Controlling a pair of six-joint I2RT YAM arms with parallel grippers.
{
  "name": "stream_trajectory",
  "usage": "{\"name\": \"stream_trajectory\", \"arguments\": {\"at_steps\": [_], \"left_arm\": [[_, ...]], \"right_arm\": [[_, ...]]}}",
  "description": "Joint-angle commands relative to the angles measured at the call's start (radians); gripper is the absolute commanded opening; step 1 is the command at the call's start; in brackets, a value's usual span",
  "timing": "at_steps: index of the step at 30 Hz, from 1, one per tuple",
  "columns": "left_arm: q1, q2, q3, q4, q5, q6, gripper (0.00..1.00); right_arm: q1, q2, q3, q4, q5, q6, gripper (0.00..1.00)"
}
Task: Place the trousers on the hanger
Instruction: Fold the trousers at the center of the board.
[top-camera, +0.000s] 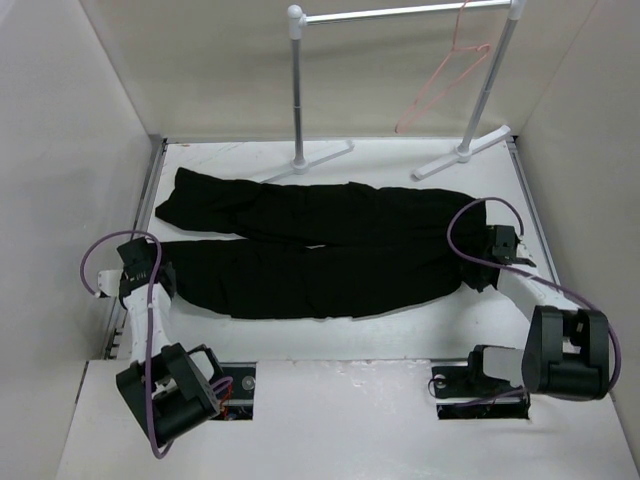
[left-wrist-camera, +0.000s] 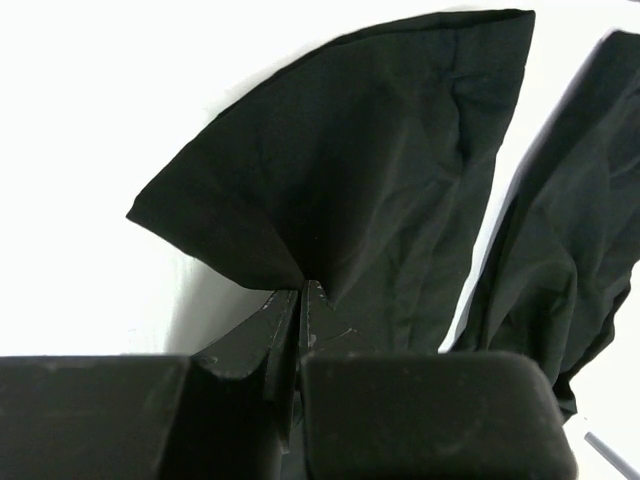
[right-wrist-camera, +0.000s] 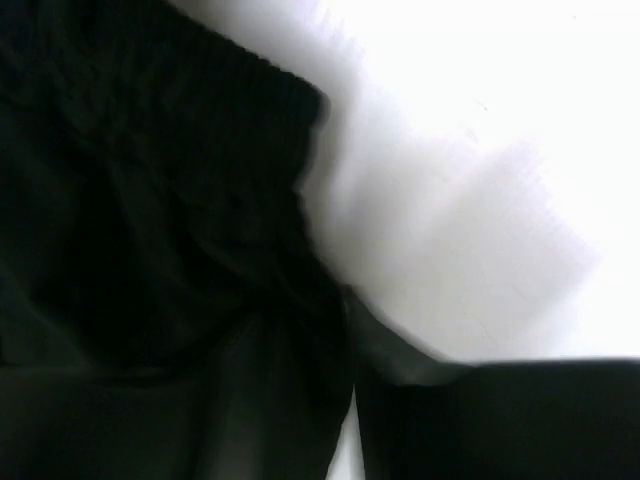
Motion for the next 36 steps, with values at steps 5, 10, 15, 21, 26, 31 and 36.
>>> {"name": "stream_trajectory", "arguments": {"at_steps": [5, 10, 15, 21, 26, 31, 36], "left_arm": [[-0.003, -0.034, 0.096, -0.076, -0.017, 0.005, 0.0], [0.025, -0.044, 0.292, -0.227, -0.099, 0.096, 0.0], [-0.014, -0.04, 0.438, -0.299, -0.202, 0.177, 0.0], [-0.059, -0.06, 0.505, -0.328, -0.265, 0.191, 0.0], [-0.176, 0.158, 0.645, -0.211, -0.324, 0.193, 0.0], [-0.264, 0.468, 0.872, -0.111, -0.371, 0.219, 0.0], [-0.297, 0.747, 1.158, -0.098, -0.365, 0.266, 0.0]], "right_arm": [[-0.008, -0.067, 0.005, -0.052, -0.027, 0.015, 0.04], [-0.071, -0.421, 0.043, -0.32, -0.017, -0.019, 0.04], [-0.057, -0.418, 0.13, -0.384, -0.004, -0.08, 0.04], [0.026, -0.36, 0.239, -0.384, 0.062, -0.137, 0.04], [0.006, -0.237, 0.328, -0.304, 0.024, -0.129, 0.03], [-0.01, -0.004, 0.526, -0.237, 0.018, -0.128, 0.04], [-0.039, 0.287, 0.776, -0.213, -0.005, -0.131, 0.04]]}}
